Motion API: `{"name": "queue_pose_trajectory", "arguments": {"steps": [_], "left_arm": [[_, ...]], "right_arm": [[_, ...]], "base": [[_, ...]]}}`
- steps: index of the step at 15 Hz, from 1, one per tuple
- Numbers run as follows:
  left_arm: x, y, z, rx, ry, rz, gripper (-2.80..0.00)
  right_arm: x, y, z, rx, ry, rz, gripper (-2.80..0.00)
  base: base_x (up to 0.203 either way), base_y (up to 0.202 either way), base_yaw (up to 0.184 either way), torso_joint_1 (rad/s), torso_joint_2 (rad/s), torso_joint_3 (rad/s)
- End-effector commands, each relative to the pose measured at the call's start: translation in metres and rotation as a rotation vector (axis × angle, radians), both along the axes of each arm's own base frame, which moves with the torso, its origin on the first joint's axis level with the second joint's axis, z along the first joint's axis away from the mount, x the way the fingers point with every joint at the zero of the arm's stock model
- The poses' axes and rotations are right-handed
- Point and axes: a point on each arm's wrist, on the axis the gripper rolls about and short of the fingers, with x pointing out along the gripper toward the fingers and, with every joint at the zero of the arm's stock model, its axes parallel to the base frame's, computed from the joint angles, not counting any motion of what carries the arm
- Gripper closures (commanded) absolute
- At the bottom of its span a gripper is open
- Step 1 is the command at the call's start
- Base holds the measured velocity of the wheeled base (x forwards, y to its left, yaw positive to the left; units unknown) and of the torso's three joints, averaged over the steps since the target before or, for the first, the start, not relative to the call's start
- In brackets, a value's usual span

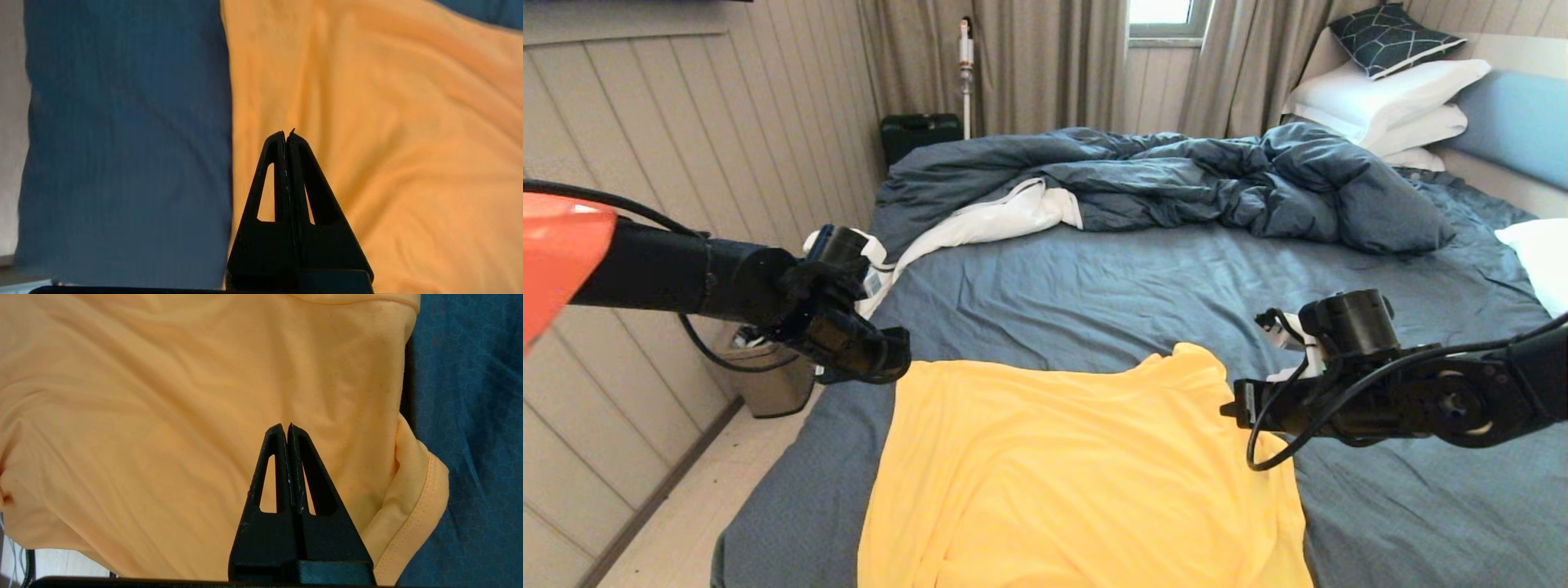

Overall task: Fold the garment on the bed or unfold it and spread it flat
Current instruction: Unford the yellow T-shirt

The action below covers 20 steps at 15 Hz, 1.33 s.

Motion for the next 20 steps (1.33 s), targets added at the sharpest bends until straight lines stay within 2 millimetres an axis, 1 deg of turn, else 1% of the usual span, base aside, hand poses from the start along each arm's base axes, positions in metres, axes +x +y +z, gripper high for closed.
{"name": "queue_pose_trajectory", "arguments": {"steps": [1,5,6,7,12,16,20], "left_arm": [[0.029,0.004,-0.024,-0.02,0.035,-0.004,0.0],[0.067,0.014,-0.041,-0.035,0.018,0.015,0.0],[0.073,0.018,-0.042,-0.035,0.015,0.027,-2.8],[0.076,0.022,-0.046,-0.037,0.026,0.034,-2.8],[0.085,0.033,-0.055,-0.039,0.033,0.048,-2.8],[0.077,0.032,-0.059,-0.076,0.075,0.018,-2.8],[0.076,0.02,-0.066,-0.093,0.097,-0.014,-2.8]], "right_arm": [[0.001,0.0,0.0,0.002,0.0,-0.001,0.0],[0.001,0.001,-0.001,0.002,-0.005,0.002,0.0],[0.002,0.001,-0.001,0.003,-0.012,0.001,0.0],[0.002,0.0,-0.001,0.003,-0.012,-0.001,0.0],[0.002,0.001,-0.002,0.002,-0.01,0.002,0.0],[0.003,0.001,-0.004,0.001,-0.006,0.002,0.0],[0.004,0.001,-0.005,0.001,-0.003,0.001,0.0]], "base": [[0.0,0.0,0.0,0.0,0.0,0.0],[0.0,0.0,0.0,0.0,0.0,0.0],[0.0,0.0,0.0,0.0,0.0,0.0],[0.0,0.0,0.0,0.0,0.0,0.0],[0.0,0.0,0.0,0.0,0.0,0.0],[0.0,0.0,0.0,0.0,0.0,0.0],[0.0,0.0,0.0,0.0,0.0,0.0]]}}
